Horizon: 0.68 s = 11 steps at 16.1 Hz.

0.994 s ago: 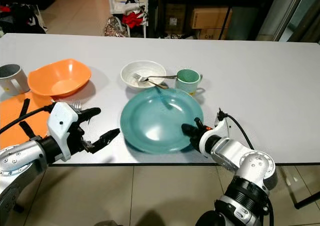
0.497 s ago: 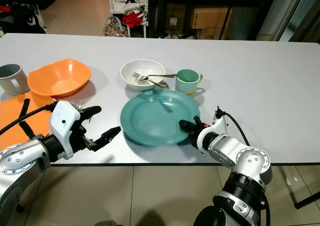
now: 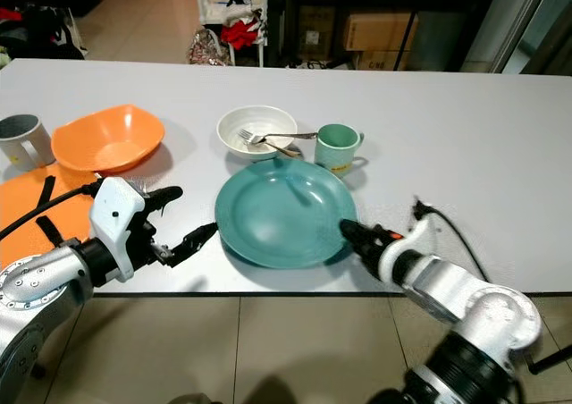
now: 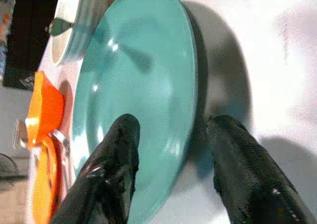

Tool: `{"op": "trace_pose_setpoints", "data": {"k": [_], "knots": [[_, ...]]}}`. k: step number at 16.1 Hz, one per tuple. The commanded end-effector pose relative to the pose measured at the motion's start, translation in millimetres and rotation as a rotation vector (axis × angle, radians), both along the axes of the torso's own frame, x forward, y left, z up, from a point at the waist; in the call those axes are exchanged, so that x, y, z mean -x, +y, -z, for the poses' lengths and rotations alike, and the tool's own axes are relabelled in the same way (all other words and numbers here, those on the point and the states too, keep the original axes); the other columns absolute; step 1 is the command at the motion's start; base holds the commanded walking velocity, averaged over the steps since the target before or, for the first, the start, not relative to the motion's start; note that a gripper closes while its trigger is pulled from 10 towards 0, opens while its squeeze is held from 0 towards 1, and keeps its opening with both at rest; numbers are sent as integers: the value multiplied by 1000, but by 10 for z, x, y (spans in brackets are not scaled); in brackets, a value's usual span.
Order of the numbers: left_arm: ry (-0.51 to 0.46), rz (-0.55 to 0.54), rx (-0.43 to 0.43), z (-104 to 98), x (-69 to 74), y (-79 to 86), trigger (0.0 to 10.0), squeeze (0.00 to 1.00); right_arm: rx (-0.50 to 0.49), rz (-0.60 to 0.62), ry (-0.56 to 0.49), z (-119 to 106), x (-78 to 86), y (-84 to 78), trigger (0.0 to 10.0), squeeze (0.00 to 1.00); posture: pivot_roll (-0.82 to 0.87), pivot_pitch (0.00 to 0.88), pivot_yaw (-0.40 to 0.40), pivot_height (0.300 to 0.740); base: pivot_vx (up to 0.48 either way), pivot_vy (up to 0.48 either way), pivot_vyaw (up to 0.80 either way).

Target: Setting the table

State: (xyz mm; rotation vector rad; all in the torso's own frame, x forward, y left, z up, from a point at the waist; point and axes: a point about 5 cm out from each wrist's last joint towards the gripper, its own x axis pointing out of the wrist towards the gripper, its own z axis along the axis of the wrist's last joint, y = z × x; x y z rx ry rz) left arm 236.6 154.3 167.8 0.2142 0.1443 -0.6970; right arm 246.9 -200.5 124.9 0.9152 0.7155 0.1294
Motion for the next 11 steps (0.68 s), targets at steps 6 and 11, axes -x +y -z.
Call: {"op": "trace_pose_setpoints", "data": {"k": [6, 11], "knots": [[-32, -16, 39, -46, -108, -95, 10000, 0, 481, -228, -362, -726, 104, -231, 10000, 1000, 43, 0, 46, 740, 0, 0, 0], [-94, -150, 13, -107, -285, 21, 10000, 0, 955, -453, -912, -1220, -527, 403, 10000, 1000, 48, 0, 45, 740, 0, 0, 0]]}}
